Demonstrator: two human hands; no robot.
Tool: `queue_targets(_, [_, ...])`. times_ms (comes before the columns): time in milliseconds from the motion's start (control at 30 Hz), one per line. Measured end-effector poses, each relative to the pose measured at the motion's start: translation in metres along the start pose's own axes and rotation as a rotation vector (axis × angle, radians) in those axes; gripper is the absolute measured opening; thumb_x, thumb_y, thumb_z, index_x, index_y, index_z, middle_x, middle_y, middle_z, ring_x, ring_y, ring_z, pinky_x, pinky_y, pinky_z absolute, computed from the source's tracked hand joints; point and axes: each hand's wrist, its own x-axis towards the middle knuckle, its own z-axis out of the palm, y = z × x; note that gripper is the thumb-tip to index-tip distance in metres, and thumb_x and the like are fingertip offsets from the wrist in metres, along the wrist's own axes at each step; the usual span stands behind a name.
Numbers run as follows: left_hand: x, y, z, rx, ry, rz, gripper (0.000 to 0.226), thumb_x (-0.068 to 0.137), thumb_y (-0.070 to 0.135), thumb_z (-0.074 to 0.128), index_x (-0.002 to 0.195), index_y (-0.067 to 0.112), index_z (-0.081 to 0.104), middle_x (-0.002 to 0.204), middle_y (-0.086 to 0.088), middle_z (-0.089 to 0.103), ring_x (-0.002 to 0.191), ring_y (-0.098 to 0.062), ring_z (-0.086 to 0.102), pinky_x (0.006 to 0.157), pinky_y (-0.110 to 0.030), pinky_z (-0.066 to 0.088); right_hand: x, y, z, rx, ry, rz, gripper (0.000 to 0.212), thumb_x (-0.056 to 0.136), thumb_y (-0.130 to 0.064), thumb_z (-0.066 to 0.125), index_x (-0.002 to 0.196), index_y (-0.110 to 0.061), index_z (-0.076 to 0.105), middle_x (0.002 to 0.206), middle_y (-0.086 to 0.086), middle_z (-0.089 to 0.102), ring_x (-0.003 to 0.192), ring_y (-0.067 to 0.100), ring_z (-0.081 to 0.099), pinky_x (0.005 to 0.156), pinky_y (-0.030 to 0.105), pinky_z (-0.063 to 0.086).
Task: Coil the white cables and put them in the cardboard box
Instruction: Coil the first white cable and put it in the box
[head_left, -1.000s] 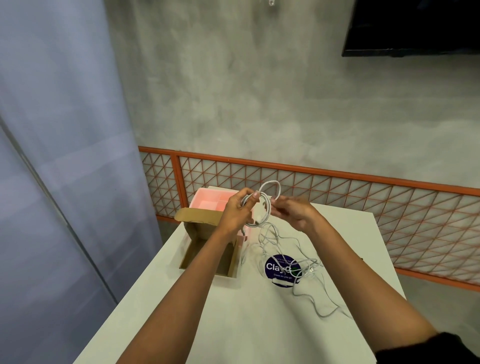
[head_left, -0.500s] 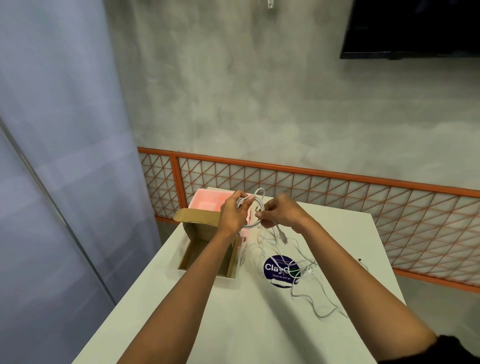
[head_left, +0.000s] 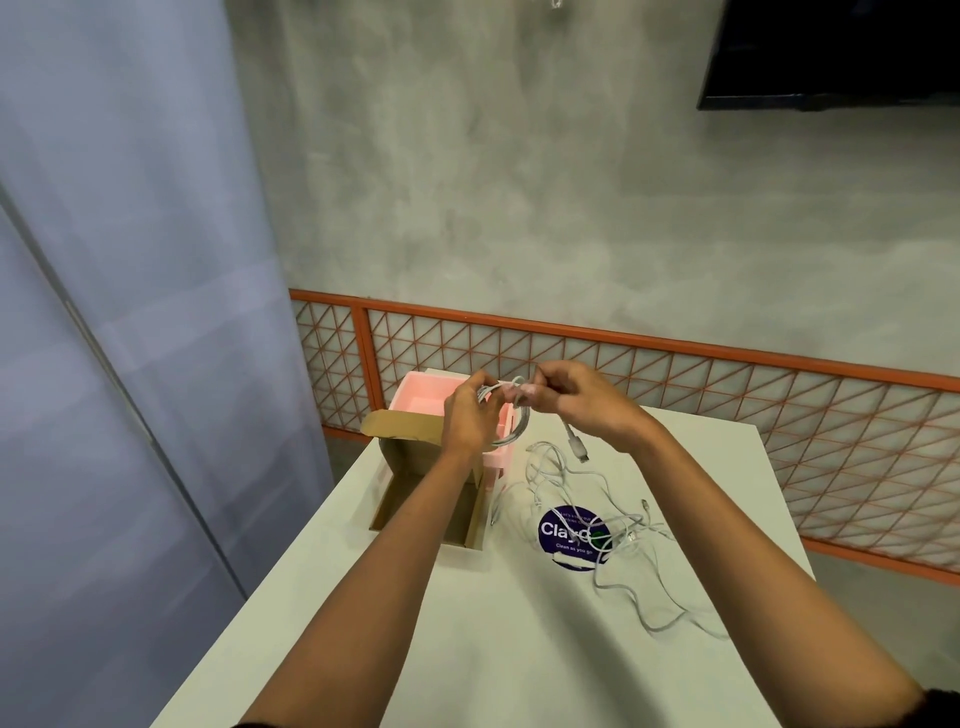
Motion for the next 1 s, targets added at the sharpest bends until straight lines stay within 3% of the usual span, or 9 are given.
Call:
queue_targets(100, [-0.001,-0.005,-0.003,0.045,0.030,0.006,0.013,0.092,0.021,0.060,0.095,0.009,0.059,0.095,-0.005,0.064,0.086,-0.017,0.056,0.067,-0.021,0.038,-0.001,-0.004,0.003,0.273,0.033,-0.007,0.023,0.098,-0.016,0.050,0.076,-0.011,0.048,0.099,0.018,0.069,0.096,0.023,0.067,0.077,0.025,0.055])
queue_targets(333, [0.001,-0.020,-0.022,0.081,0.091,0.044,0.021,0.089,0.021,0.063,0.103,0.005,0.065,0.104,-0.010,0.068,0.094,-0.016,0.059,0.076,-0.023,0.043,-0.005,-0.005,-0.001,0.401,-0.011,0.006,0.025,0.099,-0.014,0.045,0.075,-0.007,0.049,0.069,-0.002,0.071,0.088,0.017,0.069,0.086,0.029,0.055])
queue_targets(467, [-0.001,-0.023,-0.021,0.072,0.080,0.036,0.021,0.089,0.021,0.062,0.105,0.007,0.065,0.107,-0.008,0.067,0.093,-0.013,0.056,0.080,-0.024,0.045,-0.004,-0.004,-0.002,0.452,0.011,0.046,0.028,0.100,-0.018,0.044,0.074,-0.008,0.050,0.074,0.002,0.073,0.082,0.017,0.069,0.088,0.032,0.054])
queue_targets(567, [-0.001,-0.023,-0.022,0.008,0.052,0.023,0.024,0.091,0.027,0.060,0.105,0.009,0.063,0.106,-0.005,0.066,0.095,-0.014,0.057,0.079,-0.022,0.047,0.001,-0.003,-0.004,0.539,0.086,0.070,0.027,0.100,-0.020,0.043,0.078,-0.007,0.050,0.077,0.009,0.071,0.073,0.014,0.070,0.075,0.025,0.057])
queue_targets(633, [-0.002,-0.022,-0.024,-0.053,-0.002,0.022,0.027,0.093,0.032,0.056,0.104,0.009,0.060,0.100,-0.002,0.065,0.090,-0.014,0.060,0.066,-0.018,0.049,0.005,-0.002,-0.009,0.643,0.154,0.093,0.029,0.101,-0.019,0.041,0.077,-0.005,0.049,0.075,0.011,0.070,0.071,0.017,0.070,0.068,0.023,0.058])
queue_targets(700, [-0.005,-0.020,-0.028,-0.152,-0.104,-0.008,0.030,0.096,0.035,0.050,0.105,0.008,0.059,0.086,0.002,0.063,0.071,-0.007,0.059,0.055,-0.015,0.046,0.008,-0.001,-0.015,0.760,0.232,0.136,0.034,0.102,-0.019,0.040,0.072,-0.004,0.049,0.074,0.013,0.067,0.074,0.023,0.070,0.069,0.027,0.060])
queue_targets(767, [-0.006,-0.018,-0.033,-0.272,-0.236,-0.051,0.033,0.099,0.036,0.041,0.105,0.009,0.059,0.070,0.006,0.053,0.054,-0.002,0.048,0.055,-0.015,0.041,0.010,0.002,-0.020,0.854,0.308,0.182,0.036,0.102,-0.018,0.039,0.070,-0.005,0.048,0.075,0.014,0.064,0.073,0.024,0.069,0.073,0.033,0.059])
queue_targets(867, [-0.007,-0.014,-0.038,-0.534,-0.422,-0.119,0.034,0.103,0.030,0.033,0.099,0.009,0.059,0.062,0.005,0.035,0.049,-0.004,0.034,0.056,-0.016,0.039,0.011,0.006,-0.024,0.970,0.368,0.231,0.036,0.102,-0.018,0.038,0.070,-0.005,0.048,0.079,0.014,0.061,0.070,0.024,0.069,0.069,0.036,0.059])
queue_targets(1000, [-0.010,-0.006,-0.045,-0.643,-0.585,-0.178,0.025,0.102,0.016,0.034,0.104,0.004,0.056,0.067,0.001,0.038,0.055,-0.005,0.040,0.066,-0.020,0.047,0.010,0.009,-0.027,1.016,0.379,0.250,0.035,0.102,-0.017,0.038,0.071,-0.006,0.047,0.081,0.015,0.061,0.061,0.019,0.071,0.059,0.032,0.061])
